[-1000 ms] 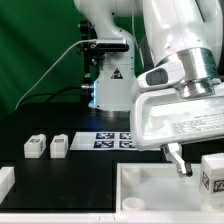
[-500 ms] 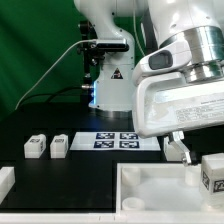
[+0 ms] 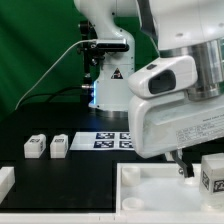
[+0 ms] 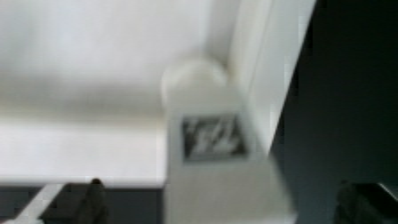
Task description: Assemble one leg
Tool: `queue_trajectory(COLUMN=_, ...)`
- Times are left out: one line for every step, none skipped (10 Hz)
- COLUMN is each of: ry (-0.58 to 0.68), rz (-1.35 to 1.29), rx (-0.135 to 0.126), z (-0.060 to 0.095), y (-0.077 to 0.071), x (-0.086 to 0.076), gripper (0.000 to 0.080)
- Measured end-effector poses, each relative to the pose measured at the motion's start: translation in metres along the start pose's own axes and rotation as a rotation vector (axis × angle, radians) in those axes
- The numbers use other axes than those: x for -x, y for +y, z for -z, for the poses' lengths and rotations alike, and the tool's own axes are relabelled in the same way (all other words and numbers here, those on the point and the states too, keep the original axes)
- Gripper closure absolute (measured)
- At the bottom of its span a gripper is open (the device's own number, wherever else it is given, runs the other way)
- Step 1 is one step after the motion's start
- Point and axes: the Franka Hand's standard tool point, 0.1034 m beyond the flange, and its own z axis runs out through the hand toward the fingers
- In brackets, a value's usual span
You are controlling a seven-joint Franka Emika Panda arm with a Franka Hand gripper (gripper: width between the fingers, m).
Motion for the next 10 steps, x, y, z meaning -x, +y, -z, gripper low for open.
queue_trajectory(ry=0.030, rz=-0.001, rx=0.007, z=0.0004, y=0.0019, x=-0.0044, gripper=0.0150)
queue_trajectory(ry=0.028, rz=-0.001, rx=0.006, z=-0.0008, y=0.0019, x=-0.0035, gripper=0.0150)
queue_trajectory(ry=0.028, rz=-0.001, rx=0.006, z=-0.0008, y=0.0019, x=-0.0035, gripper=0.0150)
queue_trajectory(ry=0.028, rz=-0.001, rx=0.006, z=-0.0008, y=0.0019, x=-0.0035, gripper=0.0150)
queue_trajectory(ry=0.027, rz=-0.001, rx=0.006, z=-0.0008, y=0.0019, x=-0.0035, gripper=0.0281)
queue_trajectory(ry=0.027, rz=-0.001, rx=0.006, z=-0.0009, y=0.0019, x=-0.0035, gripper=0.0421)
queue_trajectory(ry=0.028, rz=-0.002, rx=0.007, z=-0.0007, y=0.0026, x=-0.0035, gripper=0.0499)
queue_trajectory(ry=0.028, rz=-0.003, rx=0.007, z=-0.0006, y=0.0031, x=-0.0036, gripper=0.0499)
queue_trajectory(ry=0.028, rz=-0.004, rx=0.007, z=-0.0005, y=0.0033, x=-0.0036, gripper=0.0499)
queue_trajectory(ry=0.030, rz=-0.052, rx=0.006, z=-0.0002, y=0.0038, x=-0.0039, gripper=0.0499)
